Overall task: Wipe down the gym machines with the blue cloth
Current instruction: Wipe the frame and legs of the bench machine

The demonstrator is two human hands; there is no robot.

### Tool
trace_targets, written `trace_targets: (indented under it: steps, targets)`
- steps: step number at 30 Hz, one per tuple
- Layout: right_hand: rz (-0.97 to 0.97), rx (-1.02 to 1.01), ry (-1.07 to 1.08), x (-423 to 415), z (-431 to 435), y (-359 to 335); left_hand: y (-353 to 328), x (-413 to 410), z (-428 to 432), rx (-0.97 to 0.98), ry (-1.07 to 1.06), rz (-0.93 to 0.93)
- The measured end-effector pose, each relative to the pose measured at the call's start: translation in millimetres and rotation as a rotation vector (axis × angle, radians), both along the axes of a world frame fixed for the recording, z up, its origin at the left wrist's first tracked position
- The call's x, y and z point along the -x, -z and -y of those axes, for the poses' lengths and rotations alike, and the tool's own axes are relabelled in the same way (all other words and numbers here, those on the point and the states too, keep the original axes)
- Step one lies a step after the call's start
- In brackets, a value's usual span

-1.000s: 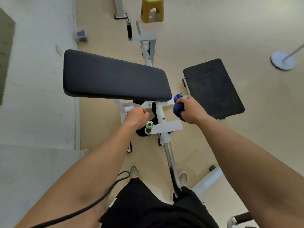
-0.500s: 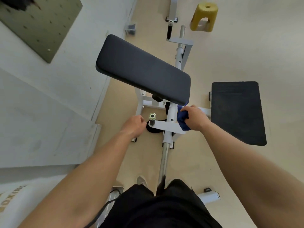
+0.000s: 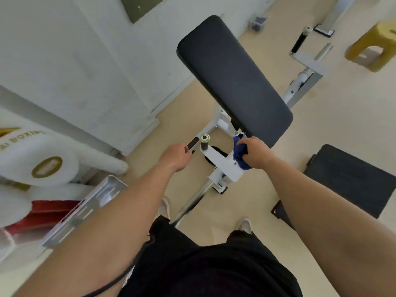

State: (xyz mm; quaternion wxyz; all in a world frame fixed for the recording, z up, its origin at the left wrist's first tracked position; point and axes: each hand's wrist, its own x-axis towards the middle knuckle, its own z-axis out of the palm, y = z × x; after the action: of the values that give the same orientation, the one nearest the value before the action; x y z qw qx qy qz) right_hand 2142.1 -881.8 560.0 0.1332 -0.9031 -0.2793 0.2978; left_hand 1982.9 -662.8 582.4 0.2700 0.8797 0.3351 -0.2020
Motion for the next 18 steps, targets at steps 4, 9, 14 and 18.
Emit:
trace_targets:
  steps: [4,9,14,18]
  targets:
    - [-0.033,0.041,-0.14,-9,24,-7,0,19,58,0.044,-0.128,-0.012]
    - [-0.045,0.108,-0.286,-12,30,-12,5,39,86,0.086,-0.287,0.027]
    - [-0.042,0.118,-0.379,-1,22,-20,13,60,95,0.091,-0.371,0.009]
    - [-0.052,0.136,-0.421,6,11,-30,14,66,96,0.091,-0.422,0.036]
